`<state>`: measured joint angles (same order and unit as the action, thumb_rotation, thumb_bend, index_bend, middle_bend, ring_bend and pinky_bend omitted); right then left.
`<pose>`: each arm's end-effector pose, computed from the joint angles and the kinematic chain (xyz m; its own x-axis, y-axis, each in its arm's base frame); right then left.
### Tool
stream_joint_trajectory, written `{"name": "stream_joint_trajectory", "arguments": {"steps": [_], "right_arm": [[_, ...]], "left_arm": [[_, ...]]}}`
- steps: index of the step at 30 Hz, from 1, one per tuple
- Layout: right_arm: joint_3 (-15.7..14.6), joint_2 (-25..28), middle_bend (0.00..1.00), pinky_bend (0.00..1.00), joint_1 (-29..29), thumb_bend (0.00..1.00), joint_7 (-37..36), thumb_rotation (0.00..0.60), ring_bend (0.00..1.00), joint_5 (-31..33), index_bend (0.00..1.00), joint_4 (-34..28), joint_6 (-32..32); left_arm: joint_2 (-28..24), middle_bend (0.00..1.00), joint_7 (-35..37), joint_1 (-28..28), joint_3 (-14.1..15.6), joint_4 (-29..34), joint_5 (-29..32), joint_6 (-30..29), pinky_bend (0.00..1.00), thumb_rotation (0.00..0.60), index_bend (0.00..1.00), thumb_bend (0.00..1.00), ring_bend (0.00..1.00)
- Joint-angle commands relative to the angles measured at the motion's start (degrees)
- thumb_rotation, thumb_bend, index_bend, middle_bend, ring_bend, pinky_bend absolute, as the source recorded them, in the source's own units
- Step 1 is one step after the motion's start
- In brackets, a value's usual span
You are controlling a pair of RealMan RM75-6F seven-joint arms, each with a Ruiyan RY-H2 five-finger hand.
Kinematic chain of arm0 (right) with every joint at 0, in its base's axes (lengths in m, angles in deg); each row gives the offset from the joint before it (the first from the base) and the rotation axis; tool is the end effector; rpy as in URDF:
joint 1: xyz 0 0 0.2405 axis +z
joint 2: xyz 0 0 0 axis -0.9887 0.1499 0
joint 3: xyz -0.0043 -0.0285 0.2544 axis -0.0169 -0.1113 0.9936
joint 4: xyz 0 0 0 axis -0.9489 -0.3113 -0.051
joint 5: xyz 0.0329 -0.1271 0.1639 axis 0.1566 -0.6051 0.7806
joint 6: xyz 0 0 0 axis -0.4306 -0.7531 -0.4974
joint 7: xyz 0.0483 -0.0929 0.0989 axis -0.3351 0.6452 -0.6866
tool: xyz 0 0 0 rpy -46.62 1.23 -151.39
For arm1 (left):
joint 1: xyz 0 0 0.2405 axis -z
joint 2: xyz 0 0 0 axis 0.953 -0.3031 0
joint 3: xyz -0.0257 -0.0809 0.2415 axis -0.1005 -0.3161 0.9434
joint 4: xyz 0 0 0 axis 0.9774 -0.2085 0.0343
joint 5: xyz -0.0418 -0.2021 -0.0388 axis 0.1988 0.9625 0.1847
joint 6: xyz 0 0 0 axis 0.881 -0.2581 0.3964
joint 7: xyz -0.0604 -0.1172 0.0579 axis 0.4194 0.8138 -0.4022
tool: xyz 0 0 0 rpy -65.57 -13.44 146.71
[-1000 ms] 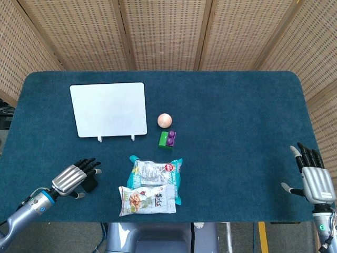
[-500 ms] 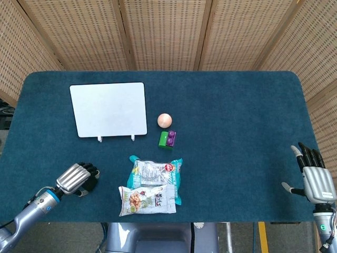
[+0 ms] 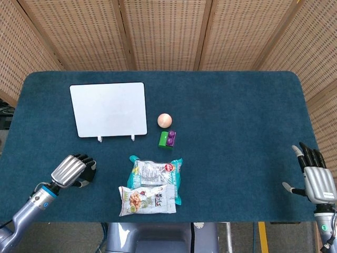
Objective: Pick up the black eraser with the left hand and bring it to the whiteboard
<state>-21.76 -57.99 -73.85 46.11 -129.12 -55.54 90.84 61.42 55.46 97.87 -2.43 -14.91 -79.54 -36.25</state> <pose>-0.3290 -0.2054 0.1619 0.3989 -0.0400 0.9161 -0.9154 0.0416 0.4004 -0.2786 0.2667 0.0487 0.5782 0.1070 0.8089 0.7138 -0.5466 -0.4379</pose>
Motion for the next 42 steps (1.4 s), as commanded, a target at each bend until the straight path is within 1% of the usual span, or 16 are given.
{"name": "stream_joint_trajectory", "arguments": {"steps": [1, 3, 6, 10, 13, 17, 20, 26, 35, 36, 37, 38, 39, 40, 41, 42], "right_arm": [[-0.02, 0.06, 0.00, 0.00, 0.02, 0.00, -0.11, 0.600, 0.00, -0.04, 0.00, -0.03, -0.06], [-0.05, 0.13, 0.00, 0.00, 0.01, 0.00, -0.27, 0.600, 0.00, -0.14, 0.00, -0.08, -0.04], [-0.05, 0.25, 0.00, 0.00, -0.03, 0.00, -0.62, 0.600, 0.00, -0.18, 0.00, -0.11, -0.02], [0.22, 0.43, 0.00, 0.00, 0.05, 0.00, -1.39, 0.600, 0.00, 0.42, 0.00, 0.11, -0.43], [0.31, 0.49, 0.00, 0.00, 0.20, 0.00, -1.72, 0.600, 0.00, 0.72, 0.00, 0.33, -0.89], [0.40, 0.57, 0.00, 0.00, 0.48, 0.00, -2.48, 0.600, 0.00, 1.11, 0.00, 0.69, -1.72], [0.52, 0.63, 0.00, 0.00, 0.63, 0.00, -3.08, 0.600, 0.00, 1.52, 0.00, 0.97, -2.27], [0.60, 0.84, 0.00, 0.00, 0.92, 0.00, -4.53, 0.600, 0.00, 1.92, 0.00, 1.49, -3.31], [0.85, 1.01, 0.00, 0.00, 1.34, 0.00, -6.18, 0.600, 0.00, 2.82, 0.00, 2.35, -4.75], [0.84, 1.02, 0.00, 0.00, 1.36, 0.00, -6.29, 0.600, 0.00, 2.83, 0.00, 2.41, -4.84], [0.84, 1.03, 0.00, 0.00, 1.37, 0.00, -6.35, 0.600, 0.00, 2.82, 0.00, 2.44, -4.86], [0.84, 1.03, 0.00, 0.00, 1.38, 0.00, -6.38, 0.600, 0.00, 2.82, 0.00, 2.46, -4.88], [0.85, 1.02, 0.00, 0.00, 1.39, 0.00, -6.41, 0.600, 0.00, 2.85, 0.00, 2.49, -4.89], [0.86, 1.00, 0.00, 0.00, 1.41, 0.00, -6.45, 0.600, 0.00, 2.89, 0.00, 2.55, -4.95], [0.86, 0.97, 0.00, 0.00, 1.43, 0.00, -6.48, 0.600, 0.00, 2.95, 0.00, 2.61, -5.03], [0.88, 0.96, 0.00, 0.00, 1.46, 0.00, -6.50, 0.600, 0.00, 3.00, 0.00, 2.65, -5.08]], "left_arm": [[0.16, 0.49, -2.96, 1.13, -6.09, 0.71, 1.10, -6.09, 0.48, 0.600, 0.54, 0.18, 0.39], [1.61, 0.49, -4.34, 2.89, -9.77, -0.18, 2.97, -6.77, 0.48, 0.600, 0.54, 0.18, 0.39], [4.03, 0.49, -5.40, 6.11, -14.07, -2.30, 6.14, -4.99, 0.48, 0.600, 0.54, 0.17, 0.39], [7.97, 0.49, -7.58, 10.18, -17.68, -6.48, 8.77, -2.83, 0.48, 0.600, 0.54, 0.16, 0.39], [10.92, 0.49, -9.57, 12.30, -19.18, -9.81, 10.51, -1.26, 0.48, 0.600, 0.55, 0.15, 0.39], [17.68, 0.49, -13.39, 16.22, -21.66, -18.34, 14.03, 1.50, 0.48, 0.600, 0.55, 0.16, 0.39], [21.56, 0.49, -14.09, 18.04, -22.52, -23.48, 15.75, 2.53, 0.48, 0.600, 0.55, 0.16, 0.39], [29.44, 0.49, -14.47, 22.04, -24.04, -36.63, 18.81, 4.02, 0.48, 0.600, 0.55, 0.15, 0.39], [36.10, 0.49, -11.14, 26.25, -24.23, -49.54, 22.00, 8.67, 0.48, 0.600, 0.55, 0.15, 0.39], [36.73, 0.48, -10.76, 26.57, -24.29, -50.63, 22.51, 9.33, 0.48, 0.600, 0.53, 0.15, 0.38], [37.17, 0.39, -10.58, 26.81, -24.33, -51.41, 22.86, 9.74, 0.45, 0.600, 0.47, 0.15, 0.32], [37.44, 0.30, -10.49, 26.94, -24.33, -51.91, 23.06, 10.00, 0.40, 0.600, 0.41, 0.14, 0.25], [37.71, 0.15, -10.36, 27.04, -24.28, -52.36, 23.22, 10.29, 0.28, 0.600, 0.27, 0.12, 0.13], [37.99, 0.03, -9.96, 27.12, -23.91, -52.94, 23.19, 10.87, 0.14, 0.600, 0.13, 0.10, 0.03], [38.34, 0.00, -9.65, 27.18, -23.61, -53.74, 23.27, 11.17, 0.07, 0.600, 0.07, 0.09, 0.00], [38.63, 0.00, -9.62, 27.23, -23.48, -54.28, 23.38, 11.10, 0.01, 0.600, 0.01, 0.07, 0.00]]}}
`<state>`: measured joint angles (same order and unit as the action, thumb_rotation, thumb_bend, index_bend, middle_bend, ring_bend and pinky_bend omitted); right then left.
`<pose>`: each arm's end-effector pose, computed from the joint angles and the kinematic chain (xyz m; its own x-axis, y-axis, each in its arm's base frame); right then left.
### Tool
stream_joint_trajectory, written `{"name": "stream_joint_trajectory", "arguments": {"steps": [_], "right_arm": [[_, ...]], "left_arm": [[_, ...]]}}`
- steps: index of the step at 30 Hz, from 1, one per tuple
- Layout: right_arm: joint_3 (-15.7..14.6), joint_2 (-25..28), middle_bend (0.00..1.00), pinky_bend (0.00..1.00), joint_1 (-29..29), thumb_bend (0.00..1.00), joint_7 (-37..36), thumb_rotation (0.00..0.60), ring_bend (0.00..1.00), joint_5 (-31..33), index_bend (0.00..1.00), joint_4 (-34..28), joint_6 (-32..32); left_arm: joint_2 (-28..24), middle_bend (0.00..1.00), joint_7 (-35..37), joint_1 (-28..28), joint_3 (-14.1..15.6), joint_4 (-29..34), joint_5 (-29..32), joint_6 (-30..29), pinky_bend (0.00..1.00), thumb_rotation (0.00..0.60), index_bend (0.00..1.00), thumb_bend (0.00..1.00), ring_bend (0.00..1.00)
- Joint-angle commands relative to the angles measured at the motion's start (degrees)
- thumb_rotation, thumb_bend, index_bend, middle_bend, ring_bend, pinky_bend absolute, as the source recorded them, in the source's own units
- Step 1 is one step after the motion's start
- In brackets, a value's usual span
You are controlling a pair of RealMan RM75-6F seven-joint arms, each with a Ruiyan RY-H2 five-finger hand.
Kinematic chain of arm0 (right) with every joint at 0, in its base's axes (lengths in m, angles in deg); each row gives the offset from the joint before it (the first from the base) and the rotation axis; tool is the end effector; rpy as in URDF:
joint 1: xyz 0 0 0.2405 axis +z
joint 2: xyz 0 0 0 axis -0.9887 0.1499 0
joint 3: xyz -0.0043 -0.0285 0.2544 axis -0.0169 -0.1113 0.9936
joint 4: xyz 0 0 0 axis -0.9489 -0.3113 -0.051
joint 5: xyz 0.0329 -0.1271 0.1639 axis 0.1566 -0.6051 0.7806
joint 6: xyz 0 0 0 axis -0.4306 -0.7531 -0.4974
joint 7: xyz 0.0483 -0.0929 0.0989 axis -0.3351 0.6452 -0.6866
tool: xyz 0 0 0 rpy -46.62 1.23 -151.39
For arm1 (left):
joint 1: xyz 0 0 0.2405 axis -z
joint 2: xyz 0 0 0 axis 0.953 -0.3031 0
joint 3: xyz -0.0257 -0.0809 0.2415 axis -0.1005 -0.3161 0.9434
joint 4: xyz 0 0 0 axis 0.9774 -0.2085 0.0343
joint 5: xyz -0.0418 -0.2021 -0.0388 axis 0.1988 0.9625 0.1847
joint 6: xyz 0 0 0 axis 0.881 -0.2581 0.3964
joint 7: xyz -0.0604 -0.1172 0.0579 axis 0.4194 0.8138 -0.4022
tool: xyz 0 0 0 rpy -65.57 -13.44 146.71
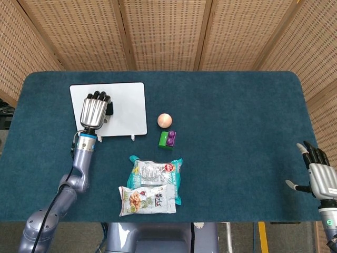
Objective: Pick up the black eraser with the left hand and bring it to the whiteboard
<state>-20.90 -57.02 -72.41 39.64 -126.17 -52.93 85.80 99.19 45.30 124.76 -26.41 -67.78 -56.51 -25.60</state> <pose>-0.3447 -0.2171 0.1687 0.3332 -0.0814 0.9393 -0.9361 0.0908 0.3399 -0.1814 0.4515 -0.0062 0.6288 -0.2463 0.7375 0.7316 -0.1338 -0.6684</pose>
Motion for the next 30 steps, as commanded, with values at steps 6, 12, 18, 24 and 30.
{"name": "stream_joint_trajectory", "arguments": {"steps": [6, 12, 18, 24, 30], "right_arm": [[0.01, -0.01, 0.00, 0.00, 0.01, 0.00, -0.19, 0.600, 0.00, -0.09, 0.00, 0.06, 0.09], [-0.30, 0.14, 0.00, 0.00, -0.16, 0.00, -0.12, 0.600, 0.00, -0.99, 0.00, -0.37, 0.70], [-0.56, 0.28, 0.00, 0.00, -0.45, 0.00, 0.22, 0.600, 0.00, -1.75, 0.00, -1.00, 1.57], [-0.95, 0.48, 0.00, 0.00, -0.86, 0.00, 0.82, 0.600, 0.00, -2.82, 0.00, -1.98, 2.72], [-1.19, 0.59, 0.00, 0.00, -1.18, 0.00, 1.48, 0.600, 0.00, -3.53, 0.00, -2.67, 3.64]], "left_arm": [[0.19, 0.00, 7.43, -1.09, 3.47, -1.22, -2.02, -7.15, 0.00, 0.600, 0.00, 0.05, 0.00], [-4.19, 0.00, 15.06, -4.80, 6.42, 2.84, -4.87, -17.54, 0.00, 0.600, 0.00, 0.05, 0.00], [-12.47, 0.00, 15.20, -10.01, 7.96, 14.84, -5.31, -21.26, 0.00, 0.600, 0.00, 0.03, 0.00], [-33.14, 0.00, 10.60, -21.79, 12.60, 46.27, -2.87, -19.03, 0.00, 0.600, 0.00, 0.01, 0.00], [-45.72, 0.00, 10.22, -28.60, 16.56, 65.71, -0.68, -17.22, 0.00, 0.600, 0.00, 0.01, 0.00]]}}
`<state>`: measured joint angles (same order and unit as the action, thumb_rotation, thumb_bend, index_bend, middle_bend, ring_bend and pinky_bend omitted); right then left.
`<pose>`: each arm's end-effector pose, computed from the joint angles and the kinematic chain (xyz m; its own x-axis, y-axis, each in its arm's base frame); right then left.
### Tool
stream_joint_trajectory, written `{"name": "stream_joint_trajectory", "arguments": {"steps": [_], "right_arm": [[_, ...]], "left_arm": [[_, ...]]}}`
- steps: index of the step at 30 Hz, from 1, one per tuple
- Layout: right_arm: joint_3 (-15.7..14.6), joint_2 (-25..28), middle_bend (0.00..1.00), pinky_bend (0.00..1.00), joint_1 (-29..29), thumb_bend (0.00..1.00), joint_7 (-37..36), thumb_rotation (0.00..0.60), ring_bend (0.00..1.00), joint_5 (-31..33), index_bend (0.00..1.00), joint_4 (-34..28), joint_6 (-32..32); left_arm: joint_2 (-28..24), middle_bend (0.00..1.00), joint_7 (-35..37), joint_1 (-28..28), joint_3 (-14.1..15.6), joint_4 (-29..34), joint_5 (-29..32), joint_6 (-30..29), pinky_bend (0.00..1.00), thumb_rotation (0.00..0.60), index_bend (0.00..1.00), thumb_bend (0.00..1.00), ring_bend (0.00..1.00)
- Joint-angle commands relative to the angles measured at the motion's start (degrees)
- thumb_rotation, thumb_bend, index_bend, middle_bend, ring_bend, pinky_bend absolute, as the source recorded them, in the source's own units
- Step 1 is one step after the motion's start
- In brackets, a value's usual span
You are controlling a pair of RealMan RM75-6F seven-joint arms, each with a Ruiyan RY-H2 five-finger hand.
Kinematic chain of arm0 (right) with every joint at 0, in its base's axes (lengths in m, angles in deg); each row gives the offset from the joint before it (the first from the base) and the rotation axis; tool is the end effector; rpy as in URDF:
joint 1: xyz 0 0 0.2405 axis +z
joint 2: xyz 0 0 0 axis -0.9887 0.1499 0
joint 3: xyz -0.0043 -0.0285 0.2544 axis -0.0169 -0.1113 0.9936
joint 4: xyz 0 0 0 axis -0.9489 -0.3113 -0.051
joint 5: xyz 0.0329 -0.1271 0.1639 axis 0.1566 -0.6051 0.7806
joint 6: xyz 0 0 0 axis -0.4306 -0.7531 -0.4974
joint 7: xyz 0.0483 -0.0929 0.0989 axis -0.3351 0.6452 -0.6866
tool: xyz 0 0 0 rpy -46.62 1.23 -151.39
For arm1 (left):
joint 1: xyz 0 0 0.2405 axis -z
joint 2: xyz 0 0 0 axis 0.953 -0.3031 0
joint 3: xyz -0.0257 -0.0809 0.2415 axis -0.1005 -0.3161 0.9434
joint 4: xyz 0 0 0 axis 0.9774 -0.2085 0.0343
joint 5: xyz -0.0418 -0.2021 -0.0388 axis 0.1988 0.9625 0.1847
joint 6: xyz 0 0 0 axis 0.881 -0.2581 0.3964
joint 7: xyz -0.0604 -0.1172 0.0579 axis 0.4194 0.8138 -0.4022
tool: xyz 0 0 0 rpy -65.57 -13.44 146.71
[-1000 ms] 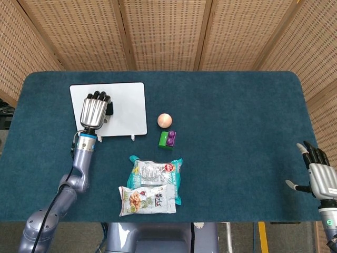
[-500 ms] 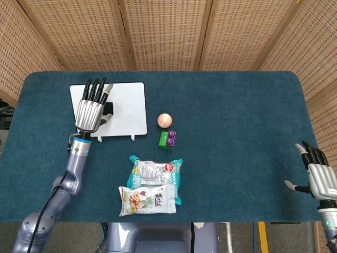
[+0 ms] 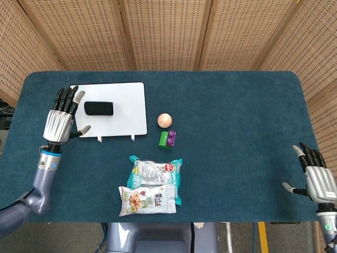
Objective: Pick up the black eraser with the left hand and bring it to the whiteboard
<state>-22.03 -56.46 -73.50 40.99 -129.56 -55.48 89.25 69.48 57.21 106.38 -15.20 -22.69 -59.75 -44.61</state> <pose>-0.3313 -0.2065 0.1668 0.3422 -0.0637 0.9375 -0.9379 0.0373 0.3449 -0.2339 0.3619 0.0884 0.3121 -0.2535 0.9156 0.8685 -0.3145 -0.3832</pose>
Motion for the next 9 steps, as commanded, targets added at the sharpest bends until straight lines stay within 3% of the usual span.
{"name": "stream_joint_trajectory", "arguments": {"steps": [1, 9], "right_arm": [[-0.10, 0.05, 0.00, 0.00, -0.18, 0.00, 0.24, 0.600, 0.00, -0.28, 0.00, -0.22, 0.43], [-0.27, 0.21, 0.00, 0.00, -0.64, 0.00, 0.43, 0.600, 0.00, -0.89, 0.00, -0.68, 1.53]], "left_arm": [[-17.07, 0.00, -1.24, -11.53, 6.09, 22.33, 2.44, 1.23, 0.00, 0.600, 0.00, 0.01, 0.00], [-22.53, 0.00, -2.57, -18.08, 11.07, 30.96, 0.82, -1.00, 0.00, 0.600, 0.00, 0.01, 0.00]]}}
